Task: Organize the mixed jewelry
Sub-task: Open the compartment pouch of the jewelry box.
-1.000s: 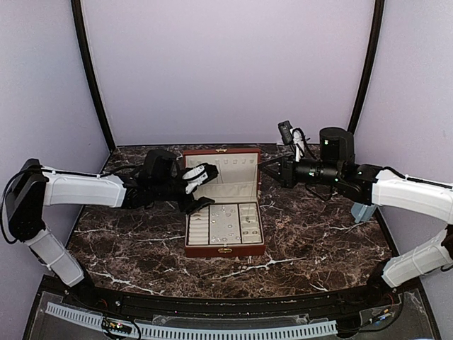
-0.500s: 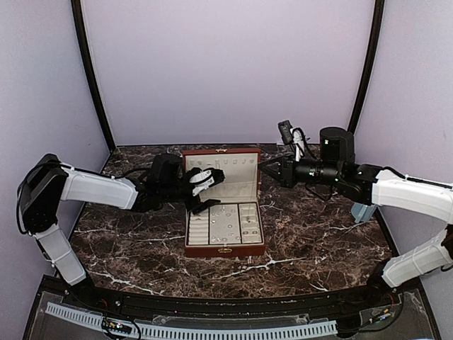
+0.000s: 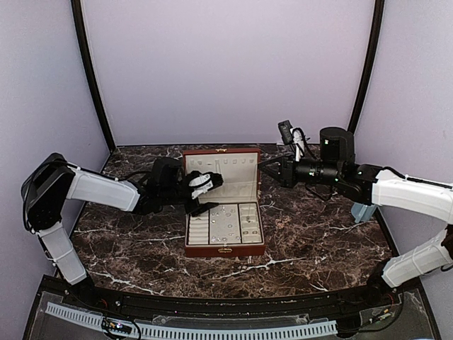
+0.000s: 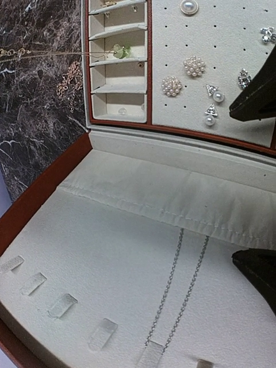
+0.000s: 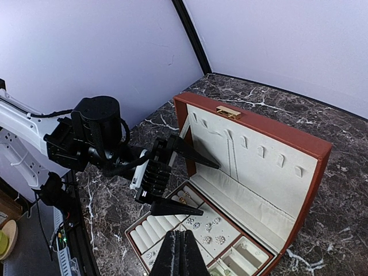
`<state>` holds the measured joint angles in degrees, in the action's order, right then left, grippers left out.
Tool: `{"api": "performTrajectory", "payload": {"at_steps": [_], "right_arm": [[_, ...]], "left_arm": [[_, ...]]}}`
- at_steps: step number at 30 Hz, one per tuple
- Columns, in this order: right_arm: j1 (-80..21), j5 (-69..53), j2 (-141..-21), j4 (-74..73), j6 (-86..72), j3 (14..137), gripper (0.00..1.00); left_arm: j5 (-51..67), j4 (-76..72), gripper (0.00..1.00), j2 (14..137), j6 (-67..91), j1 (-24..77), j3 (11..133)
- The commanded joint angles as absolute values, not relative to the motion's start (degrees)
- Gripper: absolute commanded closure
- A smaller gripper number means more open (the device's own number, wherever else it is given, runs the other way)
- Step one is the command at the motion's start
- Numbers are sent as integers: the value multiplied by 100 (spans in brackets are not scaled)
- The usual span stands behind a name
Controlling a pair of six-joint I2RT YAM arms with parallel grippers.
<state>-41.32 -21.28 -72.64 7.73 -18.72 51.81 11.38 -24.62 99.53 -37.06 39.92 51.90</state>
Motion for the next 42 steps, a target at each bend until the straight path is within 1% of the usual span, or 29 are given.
{"api": "performTrajectory", "payload": {"at_steps": [1, 12, 17, 20, 22, 25, 27, 34, 39, 42], "right_arm": [[-4175, -2215, -7208, 1063, -1863, 5133, 100], [-4175, -2231, -7154, 1098, -1865, 5166, 100], [-4175, -2216, -7152, 1107, -1879, 5151, 100], [-4174, -2215, -7179, 1110, -1881, 5150, 100], [-4175, -2230, -7200, 1128, -1890, 5150, 100], [-4175, -2266, -7229, 1171, -1914, 5159, 100], [-4174, -2274, -7233, 1190, -1928, 5160, 100], [-4175, -2315, -7277, 1236, -1957, 5159, 100], [-4175, -2291, -7244, 1229, -1953, 5133, 100], [-4175, -2277, -7257, 1230, -1951, 5125, 100]], "left_arm": [[1018, -2366, 20, 9982, -3536, 3833, 4986], [909, -2353, 21, 9898, -3148, 3840, 4779], [999, -2495, 21, 9698, -3202, 3870, 4746], [857, -2621, 23, 9489, -3395, 4018, 4657], [667, -2738, 25, 9379, -3481, 4088, 4604], [198, -2958, 36, 9275, -3562, 4156, 4468], [-100, -3265, 39, 9243, -3703, 4172, 4328], [-645, -3524, 46, 9421, -3942, 4212, 4412], [-827, -3679, 47, 9528, -3985, 4245, 4501], [-740, -3601, 47, 9560, -3931, 4254, 4609]]}}
